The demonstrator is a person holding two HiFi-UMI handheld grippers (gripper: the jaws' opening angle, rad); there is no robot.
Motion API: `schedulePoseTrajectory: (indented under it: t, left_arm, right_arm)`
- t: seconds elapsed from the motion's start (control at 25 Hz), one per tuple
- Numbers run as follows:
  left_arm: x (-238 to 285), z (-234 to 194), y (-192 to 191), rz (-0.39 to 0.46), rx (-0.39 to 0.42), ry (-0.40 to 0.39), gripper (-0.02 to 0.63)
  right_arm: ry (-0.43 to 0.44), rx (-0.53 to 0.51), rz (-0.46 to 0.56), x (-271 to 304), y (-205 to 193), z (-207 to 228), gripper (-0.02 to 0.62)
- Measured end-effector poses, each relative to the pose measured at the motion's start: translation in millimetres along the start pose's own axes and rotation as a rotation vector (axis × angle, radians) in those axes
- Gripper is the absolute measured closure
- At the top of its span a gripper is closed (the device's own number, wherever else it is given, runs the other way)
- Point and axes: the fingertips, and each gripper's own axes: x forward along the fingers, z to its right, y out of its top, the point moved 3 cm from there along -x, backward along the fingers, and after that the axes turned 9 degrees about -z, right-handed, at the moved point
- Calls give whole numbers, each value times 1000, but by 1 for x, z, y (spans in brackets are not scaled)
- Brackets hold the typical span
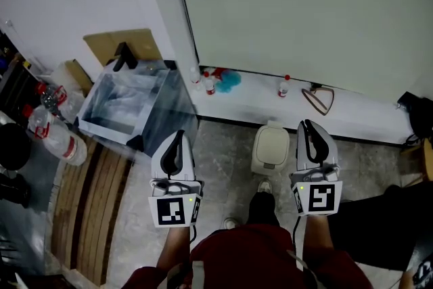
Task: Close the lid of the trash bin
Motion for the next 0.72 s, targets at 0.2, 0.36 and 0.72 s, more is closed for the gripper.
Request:
schedulePoseTrajectory:
  t: [0.2, 0.36, 0.72]
  left_arm:
    - [2, 2, 3, 2, 5, -1, 609]
    - [5, 2, 3, -2, 12, -1, 609]
    - [3, 5, -2, -9, 4, 2, 609]
  right_arm:
    - [7, 1, -4, 2, -1, 0, 595]
    - [4, -1, -3, 6, 0, 1, 595]
    - [-3, 1, -13, 5, -4, 5, 595]
